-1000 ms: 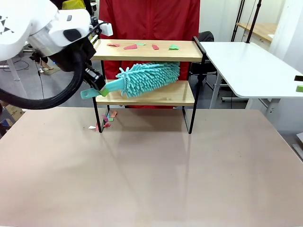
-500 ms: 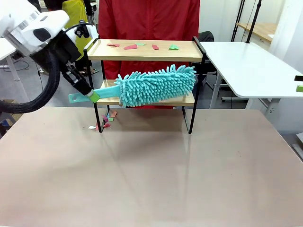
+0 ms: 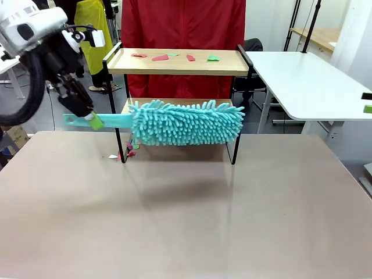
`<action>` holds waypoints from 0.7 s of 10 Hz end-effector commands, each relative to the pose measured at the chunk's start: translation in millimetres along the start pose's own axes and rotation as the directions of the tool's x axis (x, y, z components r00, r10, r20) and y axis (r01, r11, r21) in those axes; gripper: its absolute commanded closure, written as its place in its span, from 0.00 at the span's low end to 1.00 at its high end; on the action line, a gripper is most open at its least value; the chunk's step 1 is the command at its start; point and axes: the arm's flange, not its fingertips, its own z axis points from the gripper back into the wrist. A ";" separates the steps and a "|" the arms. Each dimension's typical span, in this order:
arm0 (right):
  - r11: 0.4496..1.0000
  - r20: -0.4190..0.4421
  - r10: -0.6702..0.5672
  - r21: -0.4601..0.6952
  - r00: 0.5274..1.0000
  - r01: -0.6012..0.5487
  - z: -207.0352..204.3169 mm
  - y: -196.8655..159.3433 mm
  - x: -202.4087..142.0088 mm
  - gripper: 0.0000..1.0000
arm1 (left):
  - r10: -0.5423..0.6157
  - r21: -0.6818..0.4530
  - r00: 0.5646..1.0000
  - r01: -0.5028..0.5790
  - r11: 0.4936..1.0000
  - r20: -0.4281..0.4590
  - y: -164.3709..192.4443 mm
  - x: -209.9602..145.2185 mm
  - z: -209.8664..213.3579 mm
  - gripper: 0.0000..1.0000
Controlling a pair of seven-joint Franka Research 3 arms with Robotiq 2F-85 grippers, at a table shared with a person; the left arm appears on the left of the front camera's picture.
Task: Clean the shelf.
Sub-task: Clean the specific section of the Shelf indicated by the human with the Duster.
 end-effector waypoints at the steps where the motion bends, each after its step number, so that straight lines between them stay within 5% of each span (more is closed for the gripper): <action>1: 1.000 -0.001 0.008 0.001 1.000 -0.008 -1.1 1.0 4.2 0.00 | -0.059 0.015 0.984 0.063 0.998 -0.165 -2.1 -9.2 19.2 0.87; 7: 1.000 -0.001 0.008 0.001 1.000 -0.008 -1.1 1.0 4.2 0.00 | -0.091 -0.129 0.916 0.044 0.991 -0.391 -3.8 -80.1 34.2 0.87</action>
